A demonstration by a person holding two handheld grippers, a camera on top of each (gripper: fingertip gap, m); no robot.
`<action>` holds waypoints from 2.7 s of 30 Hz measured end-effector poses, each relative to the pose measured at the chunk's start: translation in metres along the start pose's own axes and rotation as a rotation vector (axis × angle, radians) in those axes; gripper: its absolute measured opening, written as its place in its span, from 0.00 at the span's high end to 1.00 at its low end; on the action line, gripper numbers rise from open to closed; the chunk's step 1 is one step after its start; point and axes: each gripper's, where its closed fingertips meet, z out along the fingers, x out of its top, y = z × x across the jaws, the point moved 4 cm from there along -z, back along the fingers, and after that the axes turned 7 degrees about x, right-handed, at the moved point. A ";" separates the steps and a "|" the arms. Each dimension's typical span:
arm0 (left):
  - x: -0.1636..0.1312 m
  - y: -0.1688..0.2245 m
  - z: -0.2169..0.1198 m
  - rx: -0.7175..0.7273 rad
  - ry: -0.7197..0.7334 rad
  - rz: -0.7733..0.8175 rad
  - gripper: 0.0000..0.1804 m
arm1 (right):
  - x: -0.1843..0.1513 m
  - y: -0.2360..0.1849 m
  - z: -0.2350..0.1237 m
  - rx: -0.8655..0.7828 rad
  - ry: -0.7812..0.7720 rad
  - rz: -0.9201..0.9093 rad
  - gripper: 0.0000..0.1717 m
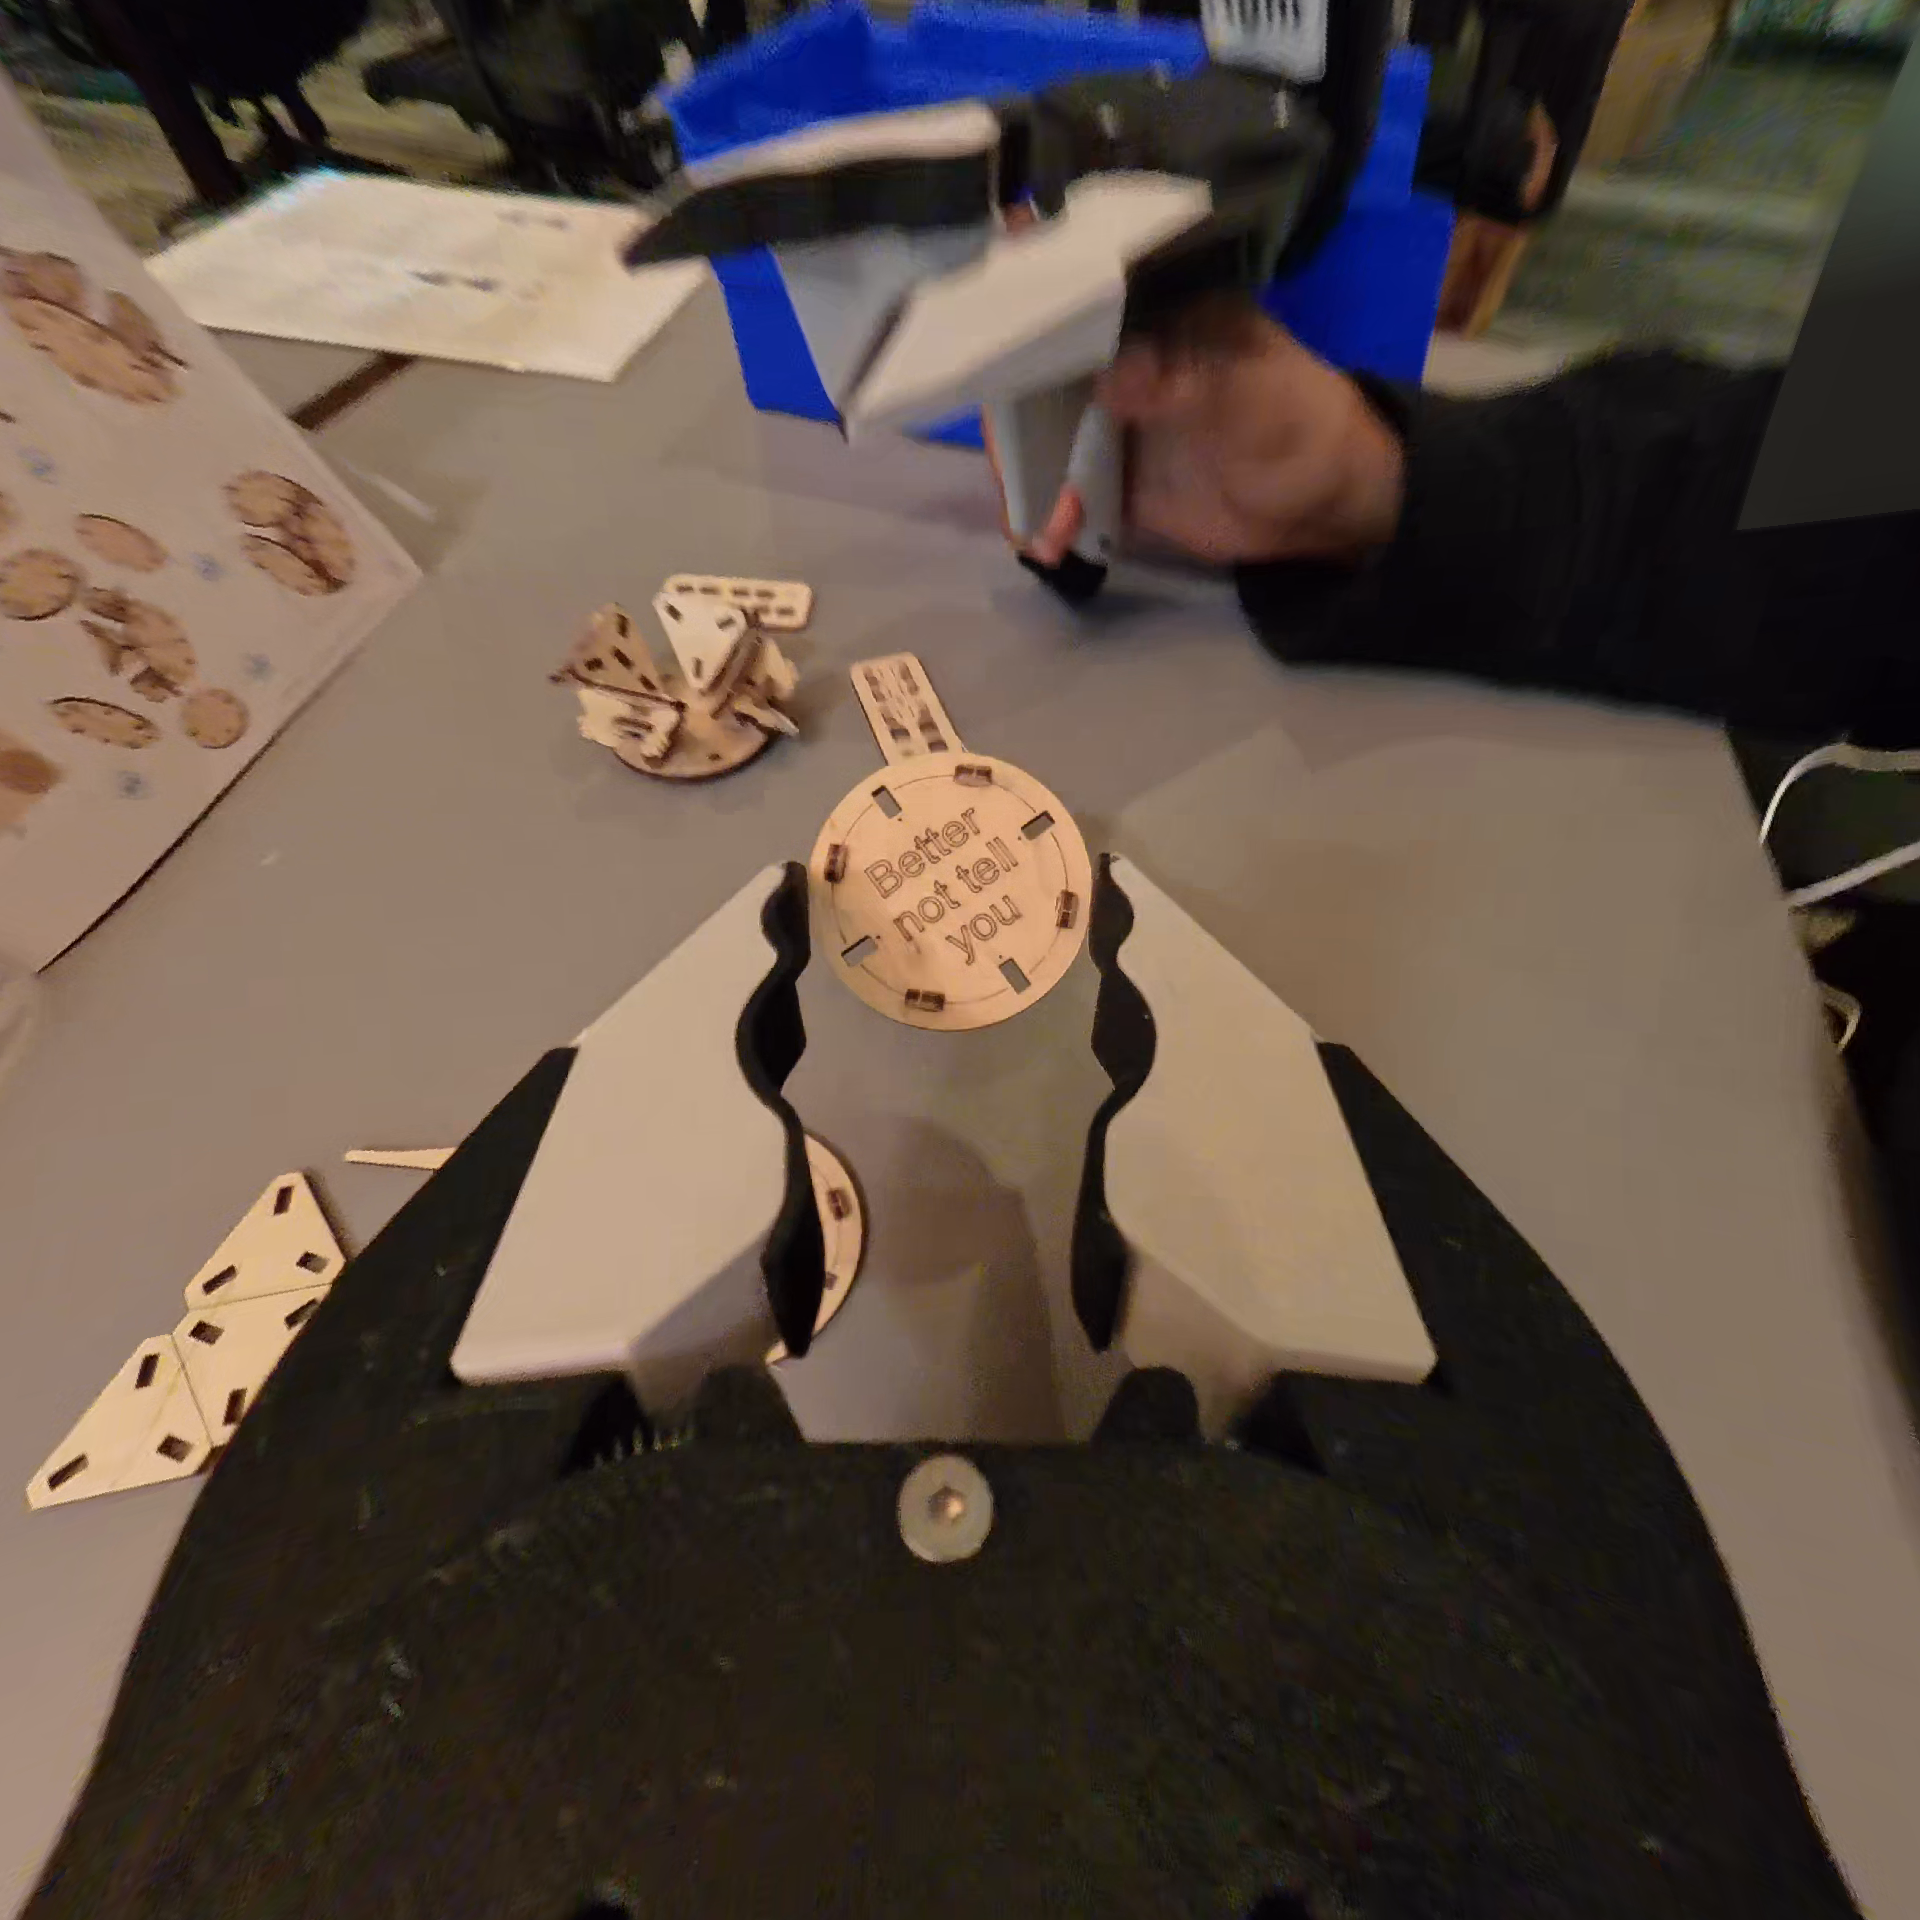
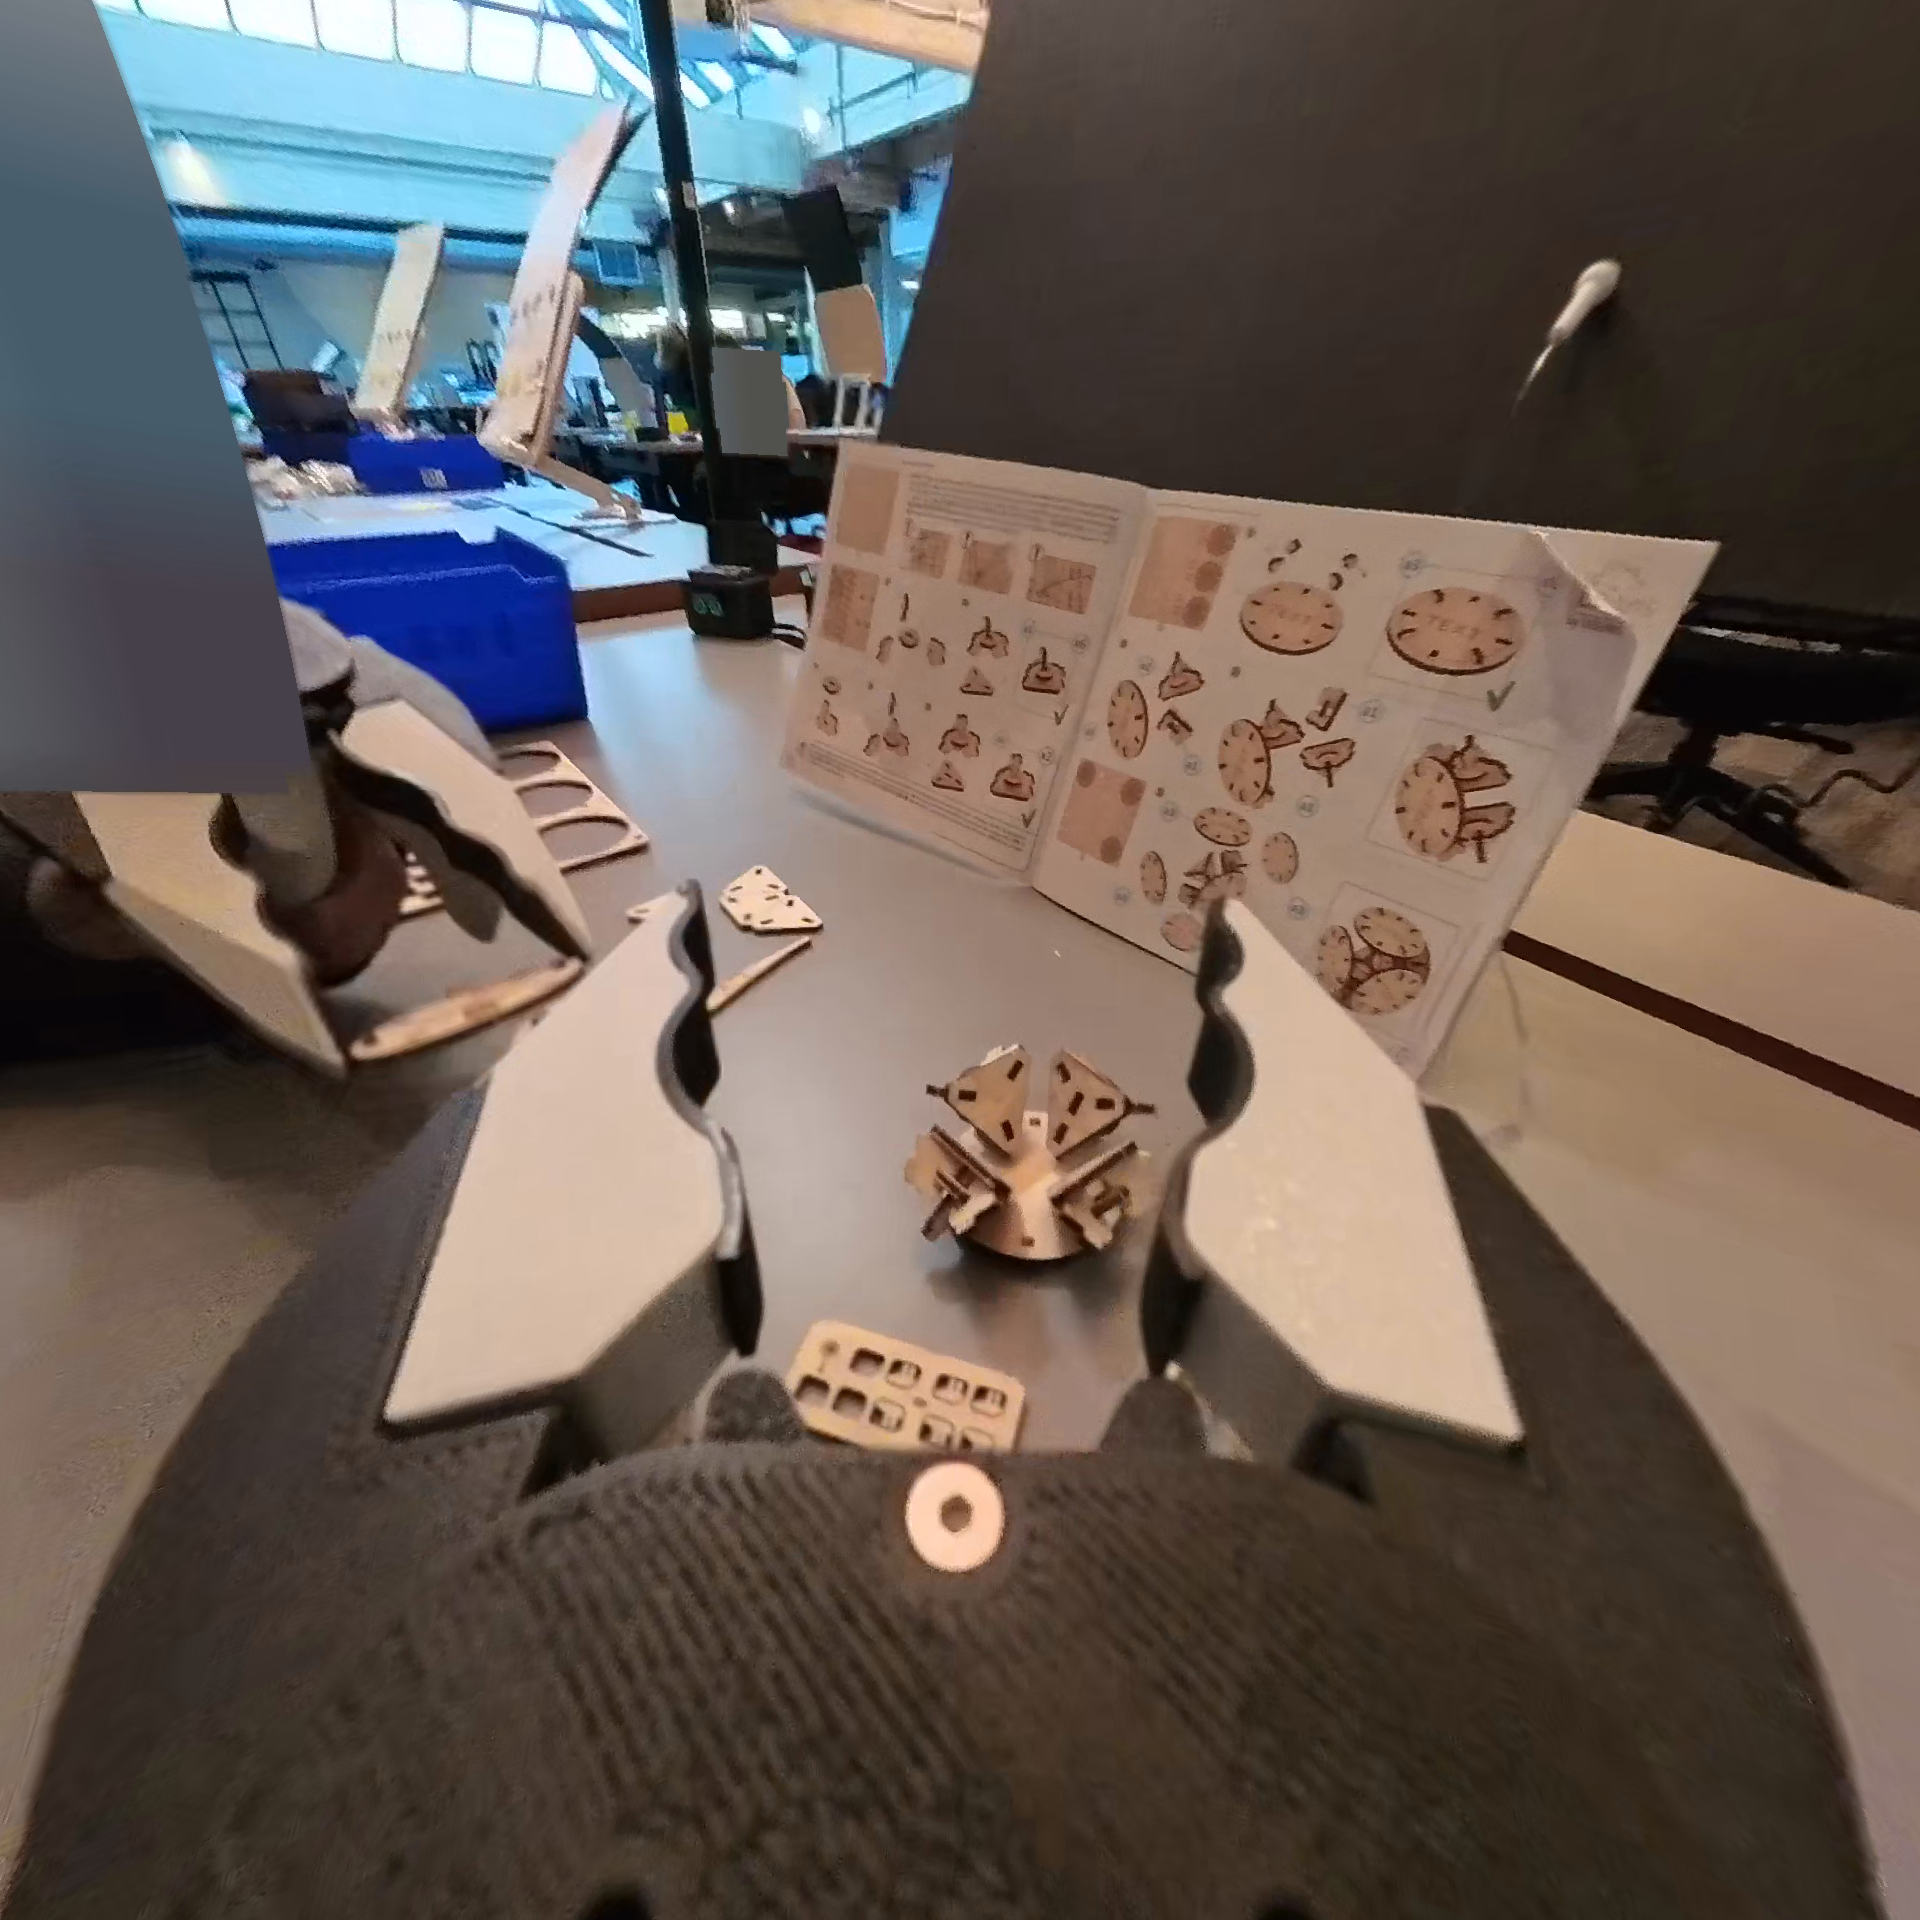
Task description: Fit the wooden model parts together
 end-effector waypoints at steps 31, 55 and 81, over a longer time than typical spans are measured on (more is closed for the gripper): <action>0.018 -0.025 -0.023 -0.251 0.329 -0.451 0.72 | -0.028 -0.013 0.012 0.049 -0.222 -0.099 0.61; 0.016 -0.016 -0.016 -0.043 0.245 -0.168 0.72 | -0.035 -0.016 0.015 0.036 -0.276 -0.167 0.62; 0.004 -0.003 -0.001 0.099 0.101 0.097 0.72 | -0.038 -0.015 0.016 0.022 -0.304 -0.162 0.64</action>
